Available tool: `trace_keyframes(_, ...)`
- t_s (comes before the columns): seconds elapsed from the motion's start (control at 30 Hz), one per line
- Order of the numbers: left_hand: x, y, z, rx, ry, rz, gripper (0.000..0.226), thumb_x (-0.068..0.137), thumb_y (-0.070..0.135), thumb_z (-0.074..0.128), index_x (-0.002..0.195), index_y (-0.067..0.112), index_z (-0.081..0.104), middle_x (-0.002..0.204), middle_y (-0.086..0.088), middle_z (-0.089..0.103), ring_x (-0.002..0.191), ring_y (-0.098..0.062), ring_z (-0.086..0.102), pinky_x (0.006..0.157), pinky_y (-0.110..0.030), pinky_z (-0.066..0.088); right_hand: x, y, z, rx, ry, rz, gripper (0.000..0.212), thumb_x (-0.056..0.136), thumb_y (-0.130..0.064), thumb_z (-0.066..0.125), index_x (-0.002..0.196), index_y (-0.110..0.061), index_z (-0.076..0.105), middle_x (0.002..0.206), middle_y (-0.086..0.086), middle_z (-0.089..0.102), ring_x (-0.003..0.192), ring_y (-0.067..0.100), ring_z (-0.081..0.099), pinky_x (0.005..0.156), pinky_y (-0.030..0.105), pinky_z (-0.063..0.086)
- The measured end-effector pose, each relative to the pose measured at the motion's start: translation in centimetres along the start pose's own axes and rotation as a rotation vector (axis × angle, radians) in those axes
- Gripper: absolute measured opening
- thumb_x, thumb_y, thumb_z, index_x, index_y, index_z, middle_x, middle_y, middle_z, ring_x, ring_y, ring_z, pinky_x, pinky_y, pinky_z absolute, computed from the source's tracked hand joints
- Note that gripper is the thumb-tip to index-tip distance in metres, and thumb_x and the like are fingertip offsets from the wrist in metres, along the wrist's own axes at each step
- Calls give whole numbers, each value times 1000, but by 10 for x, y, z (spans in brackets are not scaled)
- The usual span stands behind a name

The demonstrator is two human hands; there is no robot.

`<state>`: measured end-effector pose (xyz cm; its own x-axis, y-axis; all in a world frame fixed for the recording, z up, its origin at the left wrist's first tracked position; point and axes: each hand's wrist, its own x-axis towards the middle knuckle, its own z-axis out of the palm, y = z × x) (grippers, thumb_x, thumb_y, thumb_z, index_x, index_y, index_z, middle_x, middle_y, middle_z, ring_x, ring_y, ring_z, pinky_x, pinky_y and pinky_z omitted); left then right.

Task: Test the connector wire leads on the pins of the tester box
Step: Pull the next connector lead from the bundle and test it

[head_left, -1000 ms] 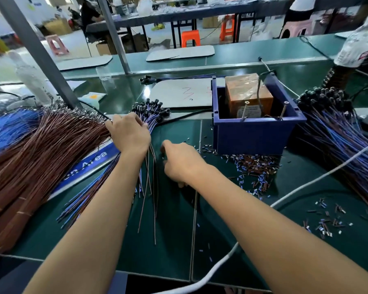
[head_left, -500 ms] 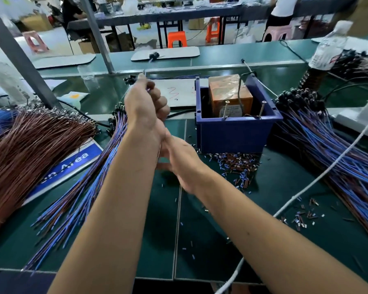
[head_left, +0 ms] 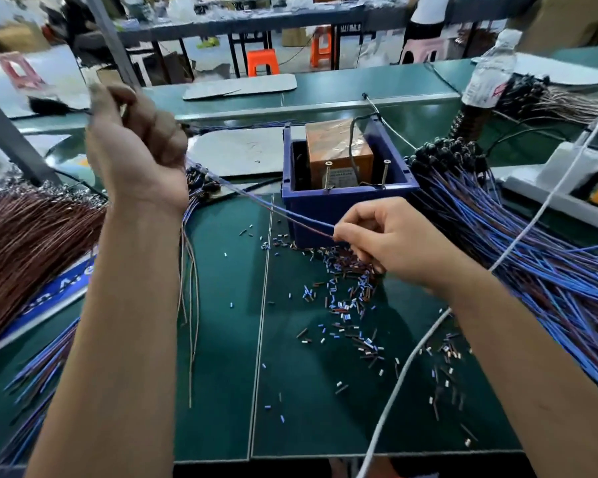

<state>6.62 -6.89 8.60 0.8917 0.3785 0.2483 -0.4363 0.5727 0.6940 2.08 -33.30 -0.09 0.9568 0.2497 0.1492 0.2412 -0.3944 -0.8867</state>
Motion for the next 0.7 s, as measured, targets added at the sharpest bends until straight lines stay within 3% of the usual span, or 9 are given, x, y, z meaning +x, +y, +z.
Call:
trace_keyframes(0.1, -38, -36, -3, 514, -177, 219, 40, 113, 30, 31, 80, 21, 50, 58, 9, 38, 48, -10, 30, 45, -28, 22, 0, 10, 0, -111, 68, -58, 19, 99, -22, 71, 81, -15, 74, 54, -6, 59, 47, 2, 47, 53, 17, 37)
trace_keyframes(0.2, -78, -81, -2, 1037, -659, 463, 28, 105, 14, 43, 84, 11, 60, 72, 12, 53, 62, -13, 49, 56, -34, 38, 1, 16, 5, -236, 51, -95, 21, 97, -24, 72, 76, -23, 72, 57, -7, 64, 52, 2, 53, 56, 18, 41)
trace_keyframes(0.27, -93, -104, -4, 1226, -863, 544, 18, 102, 12, 48, 93, 4, 62, 89, 0, 59, 76, -26, 57, 65, -43, 47, -2, 23, 4, -243, 46, -121, 29, 97, -19, 72, 71, -29, 65, 59, -4, 65, 54, 2, 56, 57, 20, 40)
trace_keyframes(0.37, -100, -119, -6, 1227, -895, 503, 19, 105, 23, 47, 110, 12, 62, 104, 0, 63, 85, -30, 62, 69, -46, 52, -8, 31, 1, -79, 94, -143, 29, 97, -19, 72, 72, -32, 67, 62, 3, 68, 55, 5, 58, 58, 22, 44)
trace_keyframes(0.47, -99, -129, -15, 1250, -929, 380, 23, 107, 31, 45, 124, 21, 57, 103, 3, 71, 89, -28, 68, 73, -45, 53, -7, 38, 2, 139, 205, -123, 16, 94, -18, 76, 78, -18, 76, 66, 12, 70, 59, 16, 62, 56, 31, 50)
trace_keyframes(0.53, -95, -133, -24, 1265, -937, 321, 19, 107, 30, 48, 119, 19, 57, 96, 1, 72, 87, -28, 68, 72, -47, 52, -5, 43, 4, 198, 261, -71, 13, 93, -16, 78, 81, -11, 77, 66, 9, 72, 59, 14, 63, 56, 30, 51)
trace_keyframes(0.7, -90, -137, -31, 1290, -805, 366, 19, 101, 27, 55, 94, 14, 67, 83, 0, 70, 78, -27, 64, 68, -45, 50, -4, 51, 9, 281, 385, 79, 11, 87, -18, 83, 79, -14, 77, 60, 2, 69, 48, 9, 55, 51, 21, 47)
